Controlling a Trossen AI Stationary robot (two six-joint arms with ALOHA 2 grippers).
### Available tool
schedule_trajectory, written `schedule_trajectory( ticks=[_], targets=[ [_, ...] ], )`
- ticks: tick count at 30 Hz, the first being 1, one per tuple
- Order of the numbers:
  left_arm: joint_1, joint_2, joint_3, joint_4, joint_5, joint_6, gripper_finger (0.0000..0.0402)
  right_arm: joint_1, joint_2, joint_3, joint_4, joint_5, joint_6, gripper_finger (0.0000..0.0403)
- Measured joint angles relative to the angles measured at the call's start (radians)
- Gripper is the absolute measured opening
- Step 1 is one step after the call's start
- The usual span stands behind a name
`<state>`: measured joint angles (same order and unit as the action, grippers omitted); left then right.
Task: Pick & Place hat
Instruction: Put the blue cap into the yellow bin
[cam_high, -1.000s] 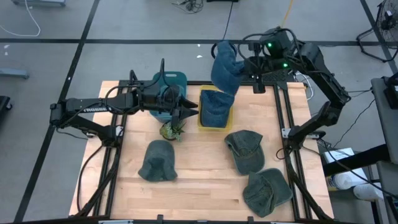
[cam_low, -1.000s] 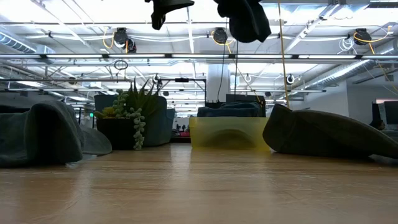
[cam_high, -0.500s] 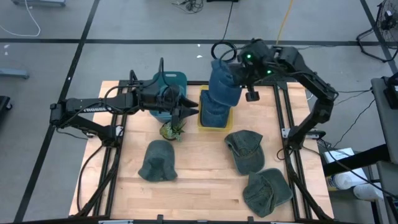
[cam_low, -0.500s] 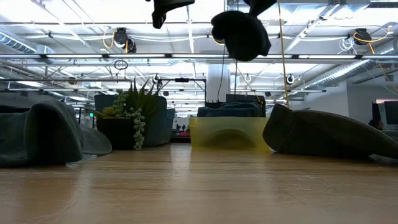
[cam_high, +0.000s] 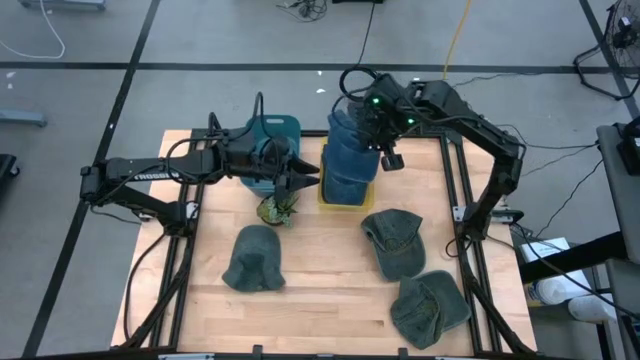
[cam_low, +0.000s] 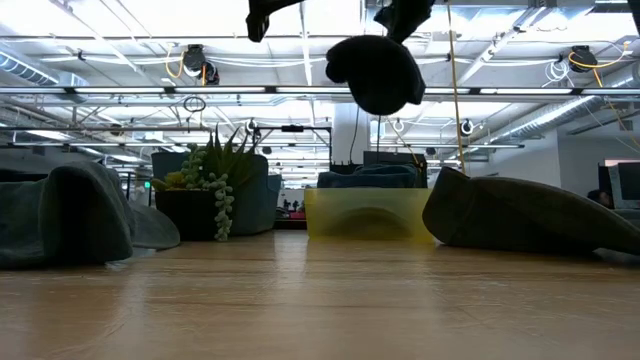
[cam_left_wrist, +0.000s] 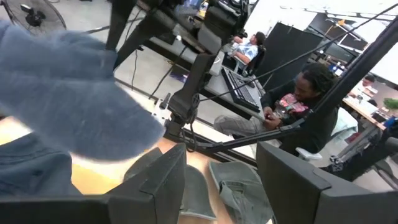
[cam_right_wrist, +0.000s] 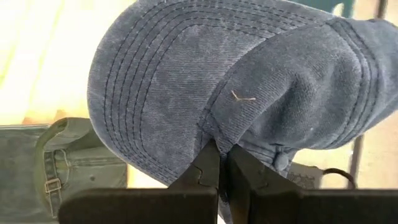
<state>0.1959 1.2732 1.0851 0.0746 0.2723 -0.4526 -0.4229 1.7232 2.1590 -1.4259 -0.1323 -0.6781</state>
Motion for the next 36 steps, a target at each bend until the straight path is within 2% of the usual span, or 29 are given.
schedule_trajectory(
  ticks=[6, 11, 21, 29, 33, 36],
  targets=[
    [0.0, 0.0, 0.0, -0.001, 0.0, 0.002, 0.0203, 0.004, 0.042, 0.0, 0.017, -0.001, 0.001, 0.0],
    [0.0, 0.0, 0.0, -0.002, 0.0, 0.0, 0.0202, 0.013, 0.045, -0.058, 0.072, -0.003, 0.008, 0.0],
    [0.0, 0.0, 0.0, 0.008, 0.0, -0.002, 0.0202, 0.044, 0.045, -0.314, 0.239, 0.001, -0.019, 0.0],
    [0.0, 0.0, 0.0, 0.008, 0.0, -0.002, 0.0203, 0.058, 0.033, -0.538, 0.5, 0.078, -0.065, 0.0],
    [0.0, 0.0, 0.0, 0.008, 0.0, -0.013, 0.0202, 0.056, 0.035, -0.638, 0.557, 0.154, -0.083, 0.0],
    [0.0, 0.0, 0.0, 0.007, 0.0, -0.022, 0.0202, 0.052, 0.034, -0.696, 0.566, 0.155, -0.106, 0.0]
  ],
)
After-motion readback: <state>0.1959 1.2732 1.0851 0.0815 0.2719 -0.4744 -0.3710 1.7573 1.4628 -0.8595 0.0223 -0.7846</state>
